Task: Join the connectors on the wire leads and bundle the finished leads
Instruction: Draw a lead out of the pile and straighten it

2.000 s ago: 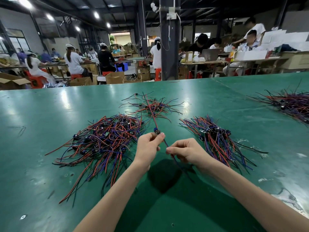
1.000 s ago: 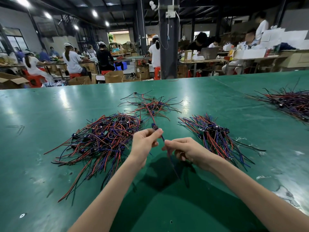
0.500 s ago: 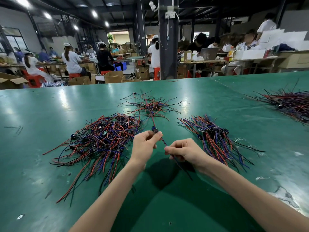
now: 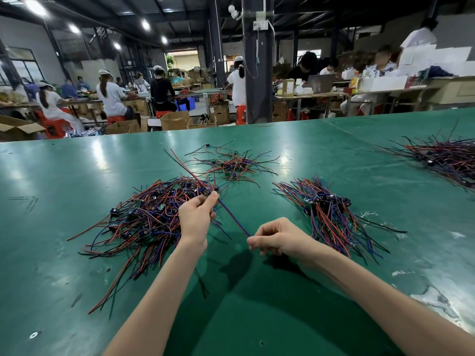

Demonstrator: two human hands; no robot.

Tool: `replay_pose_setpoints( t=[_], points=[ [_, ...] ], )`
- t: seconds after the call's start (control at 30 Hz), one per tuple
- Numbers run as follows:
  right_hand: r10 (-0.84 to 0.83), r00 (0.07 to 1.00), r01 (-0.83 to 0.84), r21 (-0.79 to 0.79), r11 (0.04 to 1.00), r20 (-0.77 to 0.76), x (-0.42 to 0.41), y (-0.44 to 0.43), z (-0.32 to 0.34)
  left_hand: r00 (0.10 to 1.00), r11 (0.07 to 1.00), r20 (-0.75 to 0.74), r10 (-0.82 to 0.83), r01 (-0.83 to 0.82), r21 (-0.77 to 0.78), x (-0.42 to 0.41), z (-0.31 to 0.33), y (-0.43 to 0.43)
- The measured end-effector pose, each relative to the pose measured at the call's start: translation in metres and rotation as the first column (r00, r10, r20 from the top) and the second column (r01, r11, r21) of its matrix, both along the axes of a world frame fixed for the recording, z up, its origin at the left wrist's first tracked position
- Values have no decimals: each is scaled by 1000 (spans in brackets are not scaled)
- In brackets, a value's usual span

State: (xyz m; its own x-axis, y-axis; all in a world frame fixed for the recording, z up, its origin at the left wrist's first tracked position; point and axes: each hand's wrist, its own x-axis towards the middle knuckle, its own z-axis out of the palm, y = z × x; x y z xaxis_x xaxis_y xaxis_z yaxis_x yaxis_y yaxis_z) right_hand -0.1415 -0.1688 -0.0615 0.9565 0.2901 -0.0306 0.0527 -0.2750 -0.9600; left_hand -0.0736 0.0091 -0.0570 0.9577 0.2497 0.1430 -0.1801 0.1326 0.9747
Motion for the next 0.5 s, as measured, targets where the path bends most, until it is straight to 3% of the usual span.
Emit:
replay_pose_setpoints(
  t=[0.13, 0.33, 0.5],
  points=[
    [98, 993, -98, 4, 995, -66, -1, -4, 9, 989, 988, -39, -145, 143, -56, -4, 4, -3],
    [-116, 993, 119, 82, 990, -37, 5, -5, 11, 933, 933, -30, -359, 359, 20, -22, -1, -26],
    [-167, 986, 164, 117, 979, 16, 6, -5, 8, 901, 896, -47, -432, 435, 88, -29, -10, -36]
  ],
)
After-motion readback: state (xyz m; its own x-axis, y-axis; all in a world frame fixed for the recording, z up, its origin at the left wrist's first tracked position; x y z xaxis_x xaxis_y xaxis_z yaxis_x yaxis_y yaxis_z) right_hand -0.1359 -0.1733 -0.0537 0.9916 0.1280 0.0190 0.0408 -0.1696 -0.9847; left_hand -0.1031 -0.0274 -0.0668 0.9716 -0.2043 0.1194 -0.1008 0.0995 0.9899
